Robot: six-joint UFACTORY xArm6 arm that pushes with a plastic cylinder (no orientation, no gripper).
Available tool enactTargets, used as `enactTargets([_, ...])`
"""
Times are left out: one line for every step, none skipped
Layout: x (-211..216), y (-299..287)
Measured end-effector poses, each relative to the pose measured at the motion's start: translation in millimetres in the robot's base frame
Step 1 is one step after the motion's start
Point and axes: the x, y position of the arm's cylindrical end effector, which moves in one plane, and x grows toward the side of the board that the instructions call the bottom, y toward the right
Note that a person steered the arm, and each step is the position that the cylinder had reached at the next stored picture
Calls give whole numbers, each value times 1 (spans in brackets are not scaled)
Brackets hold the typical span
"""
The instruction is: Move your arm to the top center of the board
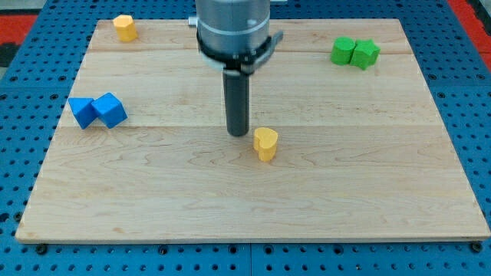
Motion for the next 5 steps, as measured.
enactTargets([-3,44])
enactTargets([-34,83])
enactTargets([-118,115])
enactTargets([-177,102])
enactTargets([-178,102])
